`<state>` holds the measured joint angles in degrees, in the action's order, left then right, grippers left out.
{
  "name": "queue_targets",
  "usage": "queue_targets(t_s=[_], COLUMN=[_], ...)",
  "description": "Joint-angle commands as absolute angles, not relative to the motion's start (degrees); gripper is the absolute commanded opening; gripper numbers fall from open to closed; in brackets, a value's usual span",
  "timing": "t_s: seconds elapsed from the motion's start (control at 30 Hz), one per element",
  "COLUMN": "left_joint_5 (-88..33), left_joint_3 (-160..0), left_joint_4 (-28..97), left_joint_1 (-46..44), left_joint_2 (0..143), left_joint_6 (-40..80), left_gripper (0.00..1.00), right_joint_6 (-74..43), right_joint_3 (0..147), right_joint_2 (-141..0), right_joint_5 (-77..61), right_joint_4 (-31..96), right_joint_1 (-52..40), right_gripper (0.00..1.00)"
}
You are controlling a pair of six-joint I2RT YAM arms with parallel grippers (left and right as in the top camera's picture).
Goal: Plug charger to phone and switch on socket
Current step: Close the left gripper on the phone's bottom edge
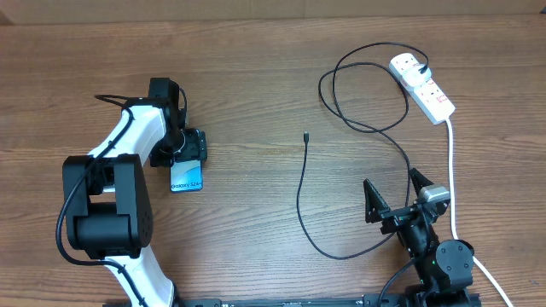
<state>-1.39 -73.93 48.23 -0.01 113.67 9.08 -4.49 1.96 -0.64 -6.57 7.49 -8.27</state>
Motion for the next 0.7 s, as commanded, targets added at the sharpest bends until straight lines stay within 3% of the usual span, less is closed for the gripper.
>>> queue_targets(t_s=[0.0,0.2,0.4,0.67], left_joint_5=[-2.11,-1.83,-0.45,-1.17], left_joint_3=[-71.72,-69.63,-69.45,-70.32], left_joint_4=[48.14,46.39,45.15,45.52], left_joint_1=[-0.05,-0.05,-0.01,-0.01], left_joint_2=[116.88,116.88,116.88,116.88], left_joint_6=[9.10,5.54,4.93,7.40], left_gripper=[0.86,0.85,0.66,0.63], right_joint_6=[-4.62,-4.62,-4.62,-4.62], right_joint_3=[1.83,1.83,1.83,1.83], right_joint_2=[-0.16,-0.16,-0.16,-0.16], right_joint_5=[-6.04,-6.04,-6.04,-6.04], right_joint_4=[7.20,7.20,7.20,7.20], right_joint_1=[-8.01,-8.01,-8.01,-8.01], right_gripper=[1.00,1.00,1.00,1.00])
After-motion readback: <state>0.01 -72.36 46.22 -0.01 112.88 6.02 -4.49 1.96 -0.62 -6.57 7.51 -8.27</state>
